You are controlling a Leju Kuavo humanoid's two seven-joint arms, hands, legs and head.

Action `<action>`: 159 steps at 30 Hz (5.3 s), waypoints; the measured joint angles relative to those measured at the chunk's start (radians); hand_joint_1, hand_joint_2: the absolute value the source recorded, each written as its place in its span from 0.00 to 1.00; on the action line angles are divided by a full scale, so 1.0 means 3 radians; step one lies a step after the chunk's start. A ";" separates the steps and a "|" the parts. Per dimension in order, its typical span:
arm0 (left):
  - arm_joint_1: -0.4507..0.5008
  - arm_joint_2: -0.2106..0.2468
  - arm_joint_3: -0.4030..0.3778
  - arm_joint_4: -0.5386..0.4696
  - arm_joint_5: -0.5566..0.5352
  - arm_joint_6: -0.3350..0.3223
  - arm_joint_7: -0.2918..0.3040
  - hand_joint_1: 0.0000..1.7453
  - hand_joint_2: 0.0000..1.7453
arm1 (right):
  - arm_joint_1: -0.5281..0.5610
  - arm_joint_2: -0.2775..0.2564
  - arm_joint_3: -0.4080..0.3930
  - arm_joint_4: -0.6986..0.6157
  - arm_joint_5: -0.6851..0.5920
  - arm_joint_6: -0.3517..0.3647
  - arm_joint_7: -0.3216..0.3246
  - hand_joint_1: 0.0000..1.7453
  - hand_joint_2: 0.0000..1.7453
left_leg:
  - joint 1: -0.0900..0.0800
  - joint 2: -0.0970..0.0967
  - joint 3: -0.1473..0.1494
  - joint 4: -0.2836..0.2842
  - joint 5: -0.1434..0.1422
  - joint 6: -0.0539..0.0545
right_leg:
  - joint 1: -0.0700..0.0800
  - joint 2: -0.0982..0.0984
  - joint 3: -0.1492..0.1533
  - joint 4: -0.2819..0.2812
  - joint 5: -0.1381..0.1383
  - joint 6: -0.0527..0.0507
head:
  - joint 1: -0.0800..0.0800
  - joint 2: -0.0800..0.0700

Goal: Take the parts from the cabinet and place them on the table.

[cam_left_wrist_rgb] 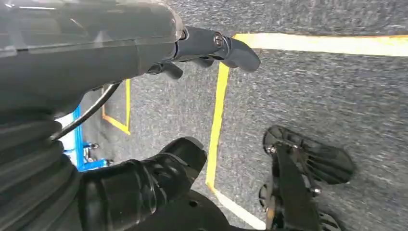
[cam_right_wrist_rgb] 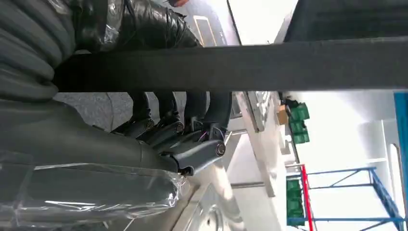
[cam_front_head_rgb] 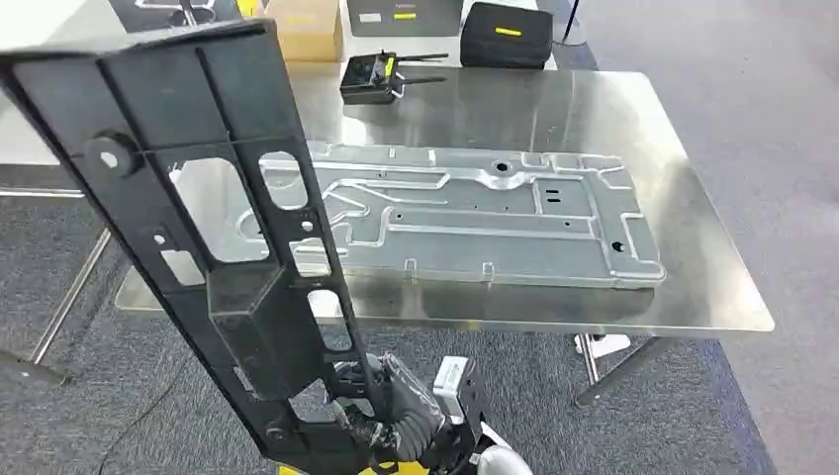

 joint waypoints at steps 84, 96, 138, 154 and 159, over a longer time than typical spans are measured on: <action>-0.0004 0.0018 -0.0037 0.0000 -0.0172 -0.0059 -0.0092 0.00 1.00 | -0.0920 0.0023 -0.0661 0.0080 0.0265 -0.0833 0.0217 1.00 1.00 | 0.0011 -0.0011 -0.0117 -0.0019 0.0137 0.0049 | -0.0021 0.0012 -0.0192 0.0617 -0.0439 0.0040 | -0.0001 0.0000; -0.0015 0.0033 -0.0203 0.0000 -0.0383 -0.0154 -0.0034 0.00 1.00 | -0.2274 0.0077 -0.1284 0.0952 0.1377 -0.1863 0.0558 1.00 1.00 | 0.0016 -0.0026 -0.0131 -0.0017 0.0124 -0.0097 | -0.0060 0.0008 0.0005 0.0001 -0.0013 -0.0041 | -0.0006 0.0000; -0.0157 0.0023 -0.0520 0.0001 -0.0524 -0.0221 0.0000 0.00 1.00 | -0.1814 0.0314 -0.0411 0.2748 0.6257 -0.3298 0.1849 1.00 1.00 | 0.0018 -0.0025 -0.0286 0.0251 0.0134 -0.0070 | -0.0013 0.0017 -0.0019 -0.0010 0.0030 -0.0110 | -0.0009 0.0000; -0.0163 0.0014 -0.0534 0.0001 -0.0492 -0.0170 -0.0158 0.00 1.00 | -0.1646 0.0264 -0.0390 0.2965 0.6031 -0.3315 0.1484 0.00 0.00 | 0.0001 -0.0019 -0.0156 -0.0034 0.0188 0.0029 | -0.0051 0.0004 -0.0030 0.0093 0.0027 0.0032 | -0.0002 0.0000; -0.0170 0.0013 -0.0543 0.0001 -0.0476 -0.0164 -0.0166 0.00 0.00 | -0.1654 0.0270 -0.0400 0.3096 0.5913 -0.3320 0.1367 0.00 0.00 | -0.0009 -0.0018 -0.0147 -0.0050 0.0190 -0.0067 | -0.0012 0.0011 0.0001 -0.0008 -0.0007 -0.0048 | -0.0005 0.0000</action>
